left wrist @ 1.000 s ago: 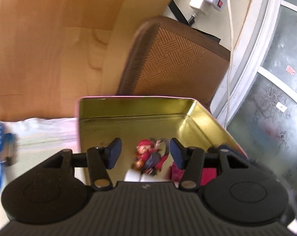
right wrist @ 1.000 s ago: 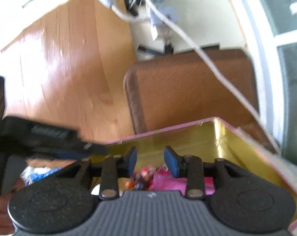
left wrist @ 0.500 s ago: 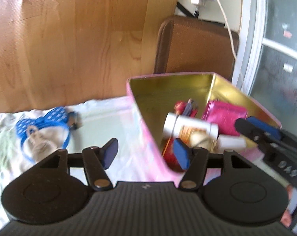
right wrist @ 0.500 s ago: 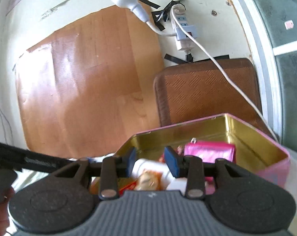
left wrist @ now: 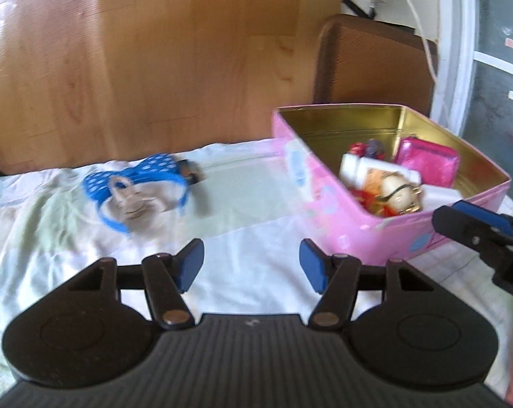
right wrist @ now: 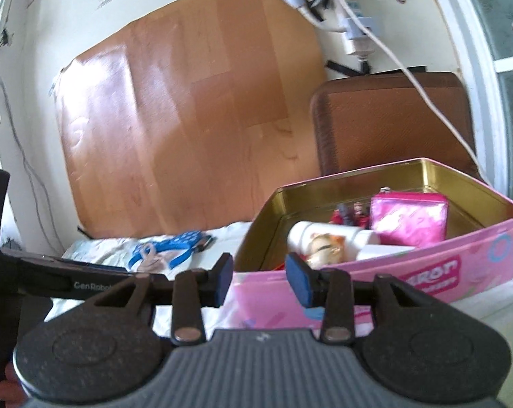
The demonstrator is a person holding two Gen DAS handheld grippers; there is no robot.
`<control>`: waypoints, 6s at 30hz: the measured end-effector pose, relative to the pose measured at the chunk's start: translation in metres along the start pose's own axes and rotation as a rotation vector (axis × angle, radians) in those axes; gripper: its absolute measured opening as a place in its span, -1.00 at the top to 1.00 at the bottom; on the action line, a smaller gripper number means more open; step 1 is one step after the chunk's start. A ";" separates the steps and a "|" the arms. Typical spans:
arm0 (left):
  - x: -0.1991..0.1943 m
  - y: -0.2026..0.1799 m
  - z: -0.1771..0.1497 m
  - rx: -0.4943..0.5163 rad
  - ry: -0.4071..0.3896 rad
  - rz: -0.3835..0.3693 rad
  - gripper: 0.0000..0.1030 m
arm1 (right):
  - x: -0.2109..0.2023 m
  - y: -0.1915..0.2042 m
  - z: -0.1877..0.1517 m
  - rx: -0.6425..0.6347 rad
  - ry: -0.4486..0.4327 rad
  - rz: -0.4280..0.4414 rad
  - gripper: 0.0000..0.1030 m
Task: Organize rigid objects
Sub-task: 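Move the right gripper to the clear plastic clip and grasp it, then carry the clear clip over the tin and release it inside, then move the right gripper to the blue bow headband and grasp its band, then lift the blue headband and carry it over the pink tin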
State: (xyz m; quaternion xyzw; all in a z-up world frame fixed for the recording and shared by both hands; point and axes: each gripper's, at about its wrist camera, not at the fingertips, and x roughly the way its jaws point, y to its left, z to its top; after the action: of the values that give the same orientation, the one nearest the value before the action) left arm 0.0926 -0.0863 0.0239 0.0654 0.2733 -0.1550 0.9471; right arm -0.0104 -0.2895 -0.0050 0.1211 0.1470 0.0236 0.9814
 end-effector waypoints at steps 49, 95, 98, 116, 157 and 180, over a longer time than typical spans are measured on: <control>0.025 0.162 -0.048 -0.348 -0.056 0.066 -0.25 | 0.122 0.127 -0.035 -0.482 0.301 0.161 0.86; 0.033 -0.093 0.055 0.289 -0.187 -0.309 0.61 | 0.061 -0.010 0.021 -0.208 -0.040 -0.114 0.93; 0.054 -0.095 0.070 0.256 -0.151 -0.268 0.56 | 0.067 -0.031 0.021 -0.153 -0.085 -0.166 0.88; 0.031 -0.047 0.067 0.014 -0.136 -0.288 -0.07 | 0.042 -0.065 0.016 -0.052 -0.199 -0.231 0.41; 0.034 0.173 -0.045 -0.361 -0.108 0.206 -0.38 | 0.233 0.148 -0.017 -0.326 0.415 0.042 0.82; -0.035 0.105 -0.087 -0.116 0.011 0.251 -0.35 | 0.074 0.112 -0.058 -0.101 0.388 0.241 0.77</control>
State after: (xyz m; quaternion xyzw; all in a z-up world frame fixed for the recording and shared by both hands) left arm 0.0558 0.0399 -0.0266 0.0449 0.2767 -0.0190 0.9597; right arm 0.0425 -0.1617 -0.0522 0.0815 0.3158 0.1710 0.9297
